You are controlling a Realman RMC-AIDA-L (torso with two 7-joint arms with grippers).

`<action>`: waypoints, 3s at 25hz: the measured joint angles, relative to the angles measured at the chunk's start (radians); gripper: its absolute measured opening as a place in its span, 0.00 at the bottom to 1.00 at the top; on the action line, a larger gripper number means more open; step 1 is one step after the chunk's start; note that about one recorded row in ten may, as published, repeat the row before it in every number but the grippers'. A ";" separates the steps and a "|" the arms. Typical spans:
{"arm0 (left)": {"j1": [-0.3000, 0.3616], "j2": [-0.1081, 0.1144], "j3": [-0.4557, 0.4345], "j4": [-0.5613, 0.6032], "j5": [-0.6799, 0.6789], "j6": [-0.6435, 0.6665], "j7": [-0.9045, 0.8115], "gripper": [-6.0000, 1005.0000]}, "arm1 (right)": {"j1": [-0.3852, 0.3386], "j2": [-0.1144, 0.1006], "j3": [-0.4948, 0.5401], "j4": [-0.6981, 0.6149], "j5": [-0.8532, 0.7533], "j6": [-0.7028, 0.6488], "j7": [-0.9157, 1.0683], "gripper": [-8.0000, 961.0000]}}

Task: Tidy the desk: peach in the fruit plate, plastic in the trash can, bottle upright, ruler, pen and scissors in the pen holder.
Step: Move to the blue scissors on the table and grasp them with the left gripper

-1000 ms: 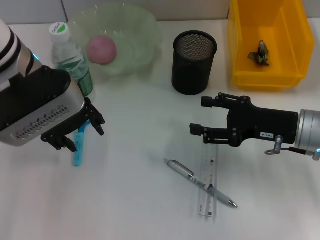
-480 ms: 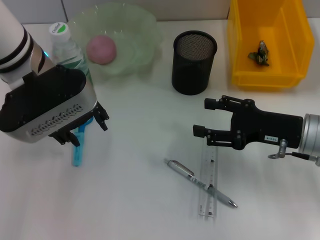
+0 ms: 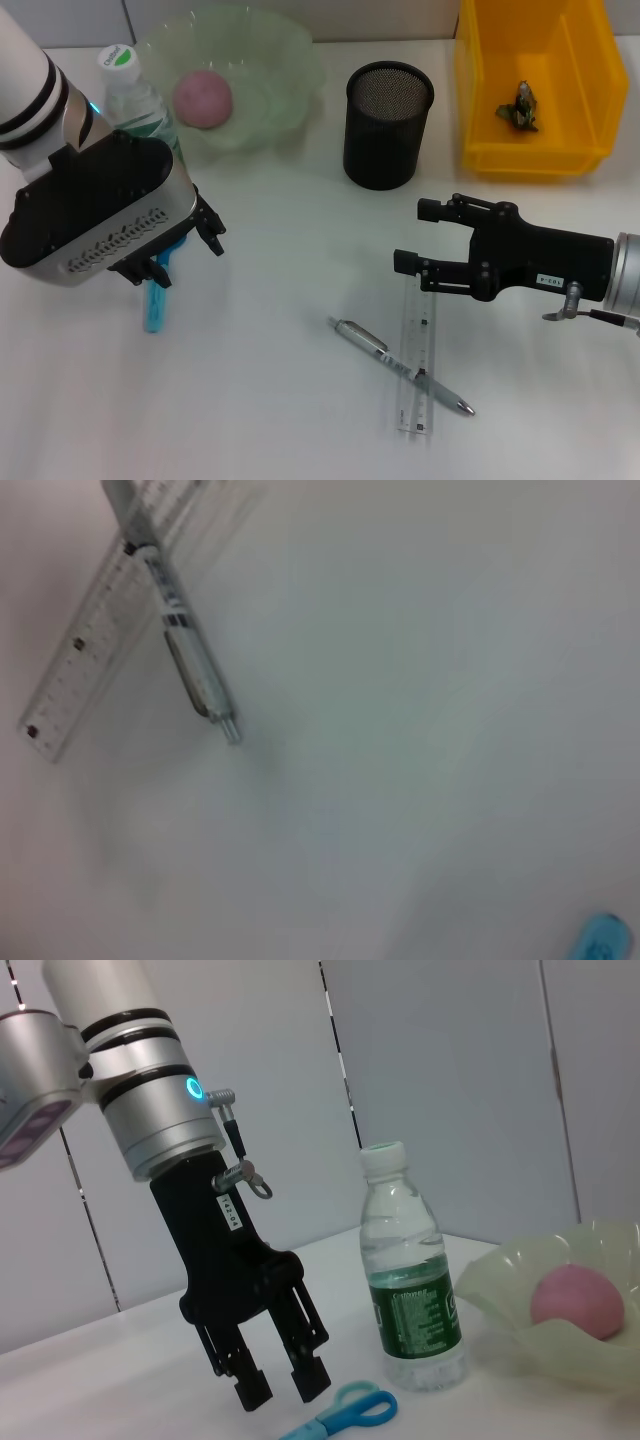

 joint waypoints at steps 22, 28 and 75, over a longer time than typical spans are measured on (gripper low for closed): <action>0.058 -0.004 0.079 0.070 0.013 -0.015 -0.039 0.63 | -0.021 -0.002 0.000 -0.023 -0.003 -0.039 0.000 0.85; 0.064 -0.004 0.108 0.065 0.026 -0.030 -0.049 0.60 | -0.024 -0.002 0.000 -0.023 -0.004 -0.049 0.000 0.85; 0.040 0.013 0.052 -0.065 0.023 -0.120 -0.039 0.50 | -0.023 -0.002 0.003 -0.037 0.000 -0.051 0.031 0.85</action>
